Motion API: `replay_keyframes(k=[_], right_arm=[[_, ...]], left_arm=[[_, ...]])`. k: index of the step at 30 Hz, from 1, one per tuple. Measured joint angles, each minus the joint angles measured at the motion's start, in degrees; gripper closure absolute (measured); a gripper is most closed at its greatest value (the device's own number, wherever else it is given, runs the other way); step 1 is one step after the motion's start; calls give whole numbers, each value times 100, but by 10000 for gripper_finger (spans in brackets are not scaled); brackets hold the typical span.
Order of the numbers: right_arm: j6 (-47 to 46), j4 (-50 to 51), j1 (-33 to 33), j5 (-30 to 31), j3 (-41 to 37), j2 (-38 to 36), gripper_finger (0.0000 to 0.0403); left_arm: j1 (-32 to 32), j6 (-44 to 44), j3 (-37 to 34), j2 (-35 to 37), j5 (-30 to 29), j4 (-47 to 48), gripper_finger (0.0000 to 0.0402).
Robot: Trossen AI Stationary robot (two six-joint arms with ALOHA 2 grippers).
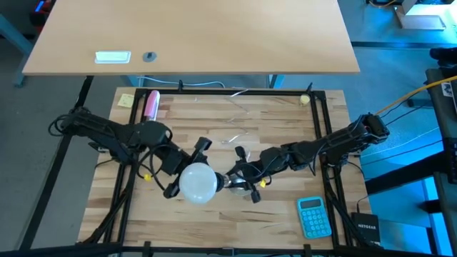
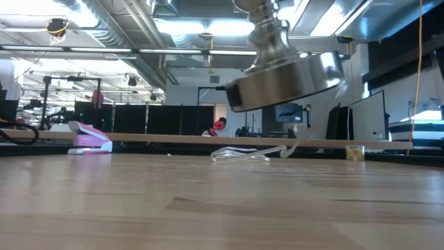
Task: Screw lightbulb
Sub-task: Insert the light bulb into the lamp
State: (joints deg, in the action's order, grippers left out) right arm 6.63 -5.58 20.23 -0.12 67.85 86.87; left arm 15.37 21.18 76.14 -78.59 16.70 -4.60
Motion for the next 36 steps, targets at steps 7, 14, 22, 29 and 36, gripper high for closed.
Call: replay_keyframes(k=[7,14,22,29,36], right_arm=[[35,-354,24,726,57,-22,265],[264,-247,19,1873,61,-315,265],[407,-102,11,2356,44,-826,265],[228,-849,7,2249,-544,-901,265],[-207,-1983,4,2193,-1550,-881,265]], left_arm=[[-24,-152,-6,60,-577,-312,152],[253,-291,-30,416,-1950,304,88],[842,-1176,-19,605,-3622,1243,83],[1222,-1738,-220,520,-4790,1300,82],[1231,-2224,-981,529,-5514,561,82]])
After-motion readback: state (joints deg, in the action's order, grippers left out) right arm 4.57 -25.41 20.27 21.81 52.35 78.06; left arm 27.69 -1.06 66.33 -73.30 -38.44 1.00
